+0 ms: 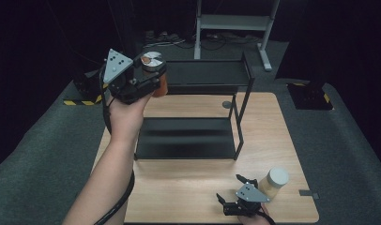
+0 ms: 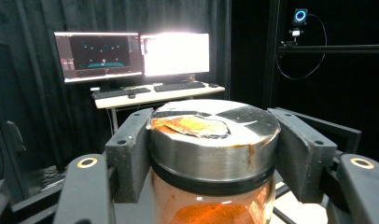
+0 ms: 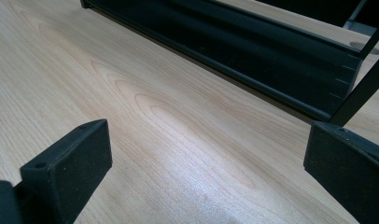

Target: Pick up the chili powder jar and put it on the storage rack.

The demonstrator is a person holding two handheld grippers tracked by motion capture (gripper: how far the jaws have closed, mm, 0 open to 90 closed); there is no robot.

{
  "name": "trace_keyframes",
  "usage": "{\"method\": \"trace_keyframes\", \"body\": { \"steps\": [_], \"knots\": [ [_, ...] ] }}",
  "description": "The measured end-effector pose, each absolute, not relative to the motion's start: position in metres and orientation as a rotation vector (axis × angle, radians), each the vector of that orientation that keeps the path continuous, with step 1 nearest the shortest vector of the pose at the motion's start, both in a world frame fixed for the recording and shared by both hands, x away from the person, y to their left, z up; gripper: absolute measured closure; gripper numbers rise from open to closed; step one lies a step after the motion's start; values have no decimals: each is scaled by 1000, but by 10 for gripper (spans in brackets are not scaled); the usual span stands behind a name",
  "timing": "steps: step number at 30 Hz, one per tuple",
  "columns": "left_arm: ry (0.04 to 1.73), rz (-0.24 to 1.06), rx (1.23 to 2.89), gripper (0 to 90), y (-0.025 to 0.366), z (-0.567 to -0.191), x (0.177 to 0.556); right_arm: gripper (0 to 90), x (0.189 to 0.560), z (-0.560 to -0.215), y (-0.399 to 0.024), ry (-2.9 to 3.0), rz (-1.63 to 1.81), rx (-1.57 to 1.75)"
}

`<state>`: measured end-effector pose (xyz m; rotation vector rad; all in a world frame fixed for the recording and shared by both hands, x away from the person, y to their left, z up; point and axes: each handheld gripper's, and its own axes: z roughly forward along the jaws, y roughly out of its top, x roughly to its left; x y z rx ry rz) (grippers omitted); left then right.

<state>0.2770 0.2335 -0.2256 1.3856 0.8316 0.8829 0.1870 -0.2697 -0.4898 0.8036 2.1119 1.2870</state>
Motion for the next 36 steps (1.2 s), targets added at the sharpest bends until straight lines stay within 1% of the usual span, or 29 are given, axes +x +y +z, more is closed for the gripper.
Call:
{"method": "trace_keyframes", "body": {
  "steps": [3, 10, 16, 36],
  "knots": [
    [833, 862, 1382, 347, 234, -226, 283, 2, 187, -490, -270, 2110, 1287, 801],
    [847, 860, 1356, 347, 234, -224, 297, 2, 186, -490, -269, 2112, 1284, 792],
    [868, 888, 1368, 347, 230, -220, 306, 2, 187, -491, -271, 2110, 1292, 795],
    [909, 906, 1352, 346, 227, -226, 329, 2, 186, -491, -271, 2105, 1297, 789]
  ]
}}
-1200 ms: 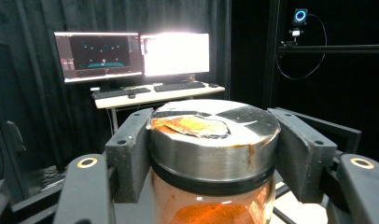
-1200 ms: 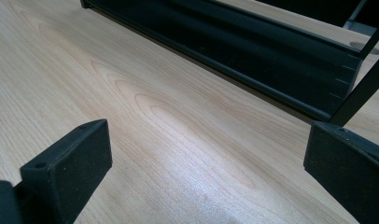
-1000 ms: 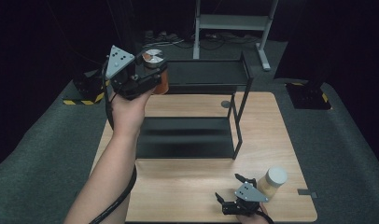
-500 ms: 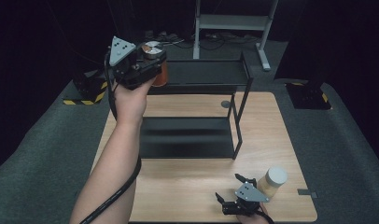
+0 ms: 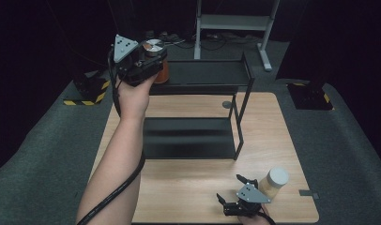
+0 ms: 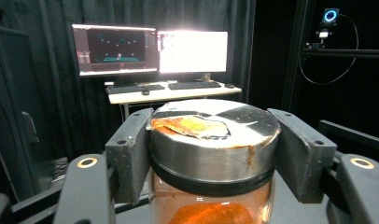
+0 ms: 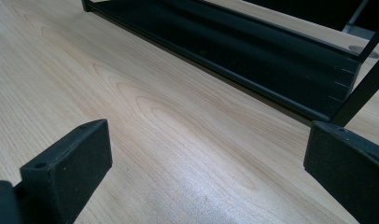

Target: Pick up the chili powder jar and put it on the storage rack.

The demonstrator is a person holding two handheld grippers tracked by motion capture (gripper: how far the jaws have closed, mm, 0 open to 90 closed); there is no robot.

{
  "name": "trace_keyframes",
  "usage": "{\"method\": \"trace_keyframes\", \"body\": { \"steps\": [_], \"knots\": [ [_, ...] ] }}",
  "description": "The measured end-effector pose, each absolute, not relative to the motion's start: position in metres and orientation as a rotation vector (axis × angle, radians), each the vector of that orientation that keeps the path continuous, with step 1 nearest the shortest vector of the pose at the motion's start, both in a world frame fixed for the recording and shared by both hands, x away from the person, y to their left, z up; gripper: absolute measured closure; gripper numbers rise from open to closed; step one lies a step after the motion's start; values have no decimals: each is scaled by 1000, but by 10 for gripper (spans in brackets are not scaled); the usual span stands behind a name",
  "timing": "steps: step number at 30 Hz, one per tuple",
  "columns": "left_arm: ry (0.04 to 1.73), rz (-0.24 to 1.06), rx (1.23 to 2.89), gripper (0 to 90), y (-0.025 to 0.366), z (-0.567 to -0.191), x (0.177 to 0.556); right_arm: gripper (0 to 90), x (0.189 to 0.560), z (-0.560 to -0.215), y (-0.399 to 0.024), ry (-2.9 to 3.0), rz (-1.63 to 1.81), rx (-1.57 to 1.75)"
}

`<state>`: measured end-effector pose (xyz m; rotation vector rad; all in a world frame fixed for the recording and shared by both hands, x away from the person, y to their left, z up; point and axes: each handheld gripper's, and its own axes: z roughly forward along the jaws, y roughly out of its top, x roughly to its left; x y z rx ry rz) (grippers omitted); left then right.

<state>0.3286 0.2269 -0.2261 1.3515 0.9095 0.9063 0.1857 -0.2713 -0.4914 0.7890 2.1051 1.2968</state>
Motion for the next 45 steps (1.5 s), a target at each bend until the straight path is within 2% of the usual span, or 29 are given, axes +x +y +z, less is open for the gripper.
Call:
{"method": "trace_keyframes", "body": {
  "steps": [36, 37, 38, 39, 41, 43, 45],
  "knots": [
    [909, 919, 1374, 336, 219, -236, 333, 2, 186, -491, -272, 2106, 1303, 792],
    [910, 917, 1375, 325, 219, -236, 333, 2, 186, -491, -272, 2106, 1304, 794],
    [910, 914, 1372, 272, 218, -235, 333, 2, 185, -492, -272, 2104, 1305, 796],
    [908, 908, 1374, 272, 218, -235, 334, 2, 185, -492, -272, 2104, 1305, 796],
    [904, 928, 1391, 176, 214, -232, 333, 2, 185, -492, -272, 2105, 1305, 794],
    [941, 931, 1417, 40, 207, -226, 332, 2, 185, -492, -272, 2104, 1302, 790],
    [951, 919, 1411, 3, 207, -226, 332, 2, 185, -492, -272, 2104, 1301, 790]
  ]
}}
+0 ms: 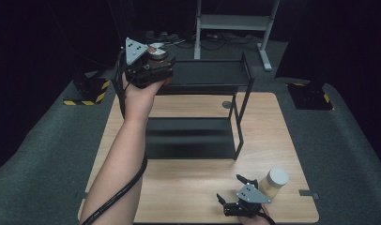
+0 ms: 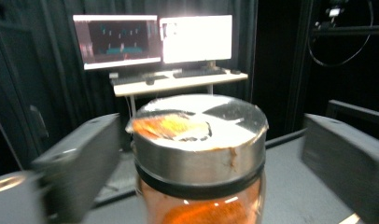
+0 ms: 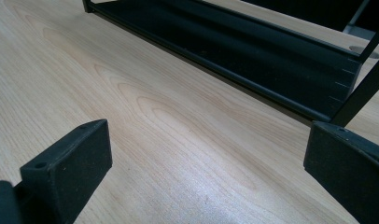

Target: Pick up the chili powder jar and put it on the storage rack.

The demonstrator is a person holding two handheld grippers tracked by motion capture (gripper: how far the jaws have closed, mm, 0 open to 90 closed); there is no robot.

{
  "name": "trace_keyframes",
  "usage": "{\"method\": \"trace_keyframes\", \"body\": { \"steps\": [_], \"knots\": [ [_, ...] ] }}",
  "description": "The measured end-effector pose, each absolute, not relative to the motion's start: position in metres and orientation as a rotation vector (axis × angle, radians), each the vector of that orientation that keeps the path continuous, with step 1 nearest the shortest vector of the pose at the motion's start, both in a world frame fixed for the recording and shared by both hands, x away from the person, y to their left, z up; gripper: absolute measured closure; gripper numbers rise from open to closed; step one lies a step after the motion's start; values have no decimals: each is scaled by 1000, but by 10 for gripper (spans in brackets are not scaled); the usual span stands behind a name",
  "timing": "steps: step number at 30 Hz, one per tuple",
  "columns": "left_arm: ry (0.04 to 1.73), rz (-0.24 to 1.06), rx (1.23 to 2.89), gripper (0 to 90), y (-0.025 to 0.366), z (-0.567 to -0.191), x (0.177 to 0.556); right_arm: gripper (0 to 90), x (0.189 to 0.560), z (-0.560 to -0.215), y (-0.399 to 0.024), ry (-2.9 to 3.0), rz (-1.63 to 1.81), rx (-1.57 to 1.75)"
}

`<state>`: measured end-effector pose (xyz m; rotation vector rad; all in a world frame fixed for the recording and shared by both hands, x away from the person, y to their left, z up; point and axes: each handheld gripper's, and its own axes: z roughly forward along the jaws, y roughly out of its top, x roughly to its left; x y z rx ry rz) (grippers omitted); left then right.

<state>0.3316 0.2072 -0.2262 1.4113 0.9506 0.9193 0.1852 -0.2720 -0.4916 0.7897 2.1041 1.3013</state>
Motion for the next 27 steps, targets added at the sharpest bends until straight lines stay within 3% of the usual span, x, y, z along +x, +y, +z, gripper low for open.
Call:
{"method": "trace_keyframes", "body": {
  "steps": [12, 27],
  "knots": [
    [969, 918, 1411, 3, 213, -221, 317, 2, 186, -491, -271, 2108, 1296, 789],
    [929, 971, 1411, 3, 217, -231, 273, 2, 185, -491, -270, 2108, 1289, 782]
  ]
}}
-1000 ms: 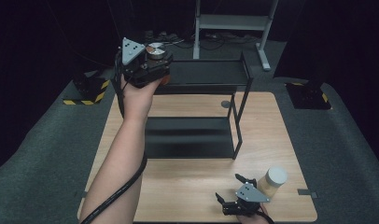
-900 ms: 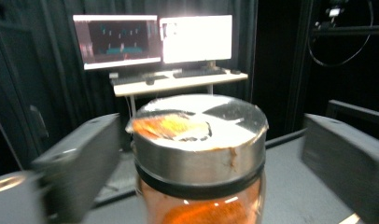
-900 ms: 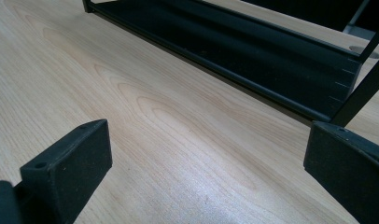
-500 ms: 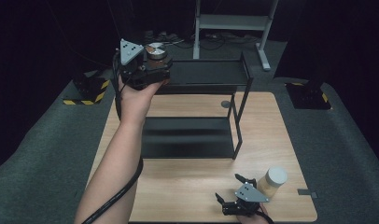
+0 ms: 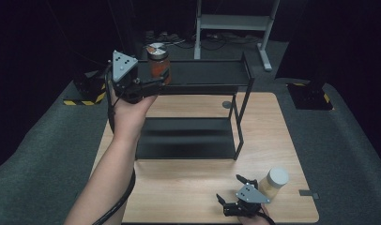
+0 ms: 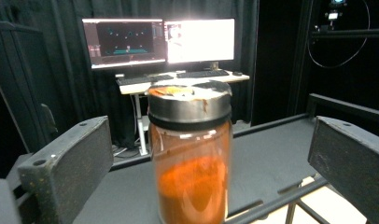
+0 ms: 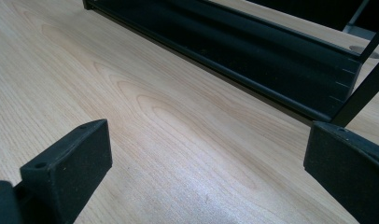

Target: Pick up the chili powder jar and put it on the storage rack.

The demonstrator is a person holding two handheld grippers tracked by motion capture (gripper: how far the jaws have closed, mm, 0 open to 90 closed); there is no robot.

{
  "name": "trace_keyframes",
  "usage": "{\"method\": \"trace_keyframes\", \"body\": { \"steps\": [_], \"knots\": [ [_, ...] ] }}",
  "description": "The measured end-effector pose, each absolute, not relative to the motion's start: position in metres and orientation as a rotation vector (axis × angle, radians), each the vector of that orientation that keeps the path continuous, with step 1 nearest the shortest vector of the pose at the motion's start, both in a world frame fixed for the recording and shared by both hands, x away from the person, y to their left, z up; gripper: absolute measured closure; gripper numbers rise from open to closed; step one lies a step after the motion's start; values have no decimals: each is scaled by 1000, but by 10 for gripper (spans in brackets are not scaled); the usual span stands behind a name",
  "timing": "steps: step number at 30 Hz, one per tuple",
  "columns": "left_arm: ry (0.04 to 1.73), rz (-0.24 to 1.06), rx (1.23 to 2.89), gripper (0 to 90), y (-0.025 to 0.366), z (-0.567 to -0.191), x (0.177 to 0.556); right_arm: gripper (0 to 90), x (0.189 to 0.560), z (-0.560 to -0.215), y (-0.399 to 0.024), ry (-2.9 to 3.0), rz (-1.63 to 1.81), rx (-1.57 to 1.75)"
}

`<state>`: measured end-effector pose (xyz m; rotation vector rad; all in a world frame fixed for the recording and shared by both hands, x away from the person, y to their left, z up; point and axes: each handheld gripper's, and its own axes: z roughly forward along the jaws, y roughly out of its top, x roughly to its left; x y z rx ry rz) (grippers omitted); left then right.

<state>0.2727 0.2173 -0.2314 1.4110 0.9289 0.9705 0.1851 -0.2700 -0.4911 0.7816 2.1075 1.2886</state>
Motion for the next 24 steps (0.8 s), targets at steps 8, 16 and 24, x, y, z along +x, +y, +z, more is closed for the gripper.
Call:
{"method": "trace_keyframes", "body": {
  "steps": [8, 16, 24],
  "knots": [
    [918, 964, 1421, 3, 220, -236, 250, 2, 185, -491, -269, 2109, 1285, 778],
    [911, 985, 1443, 3, 217, -243, 226, 2, 184, -491, -269, 2110, 1279, 774],
    [928, 982, 1462, 3, 216, -256, 220, 2, 184, -490, -268, 2112, 1276, 774]
  ]
}}
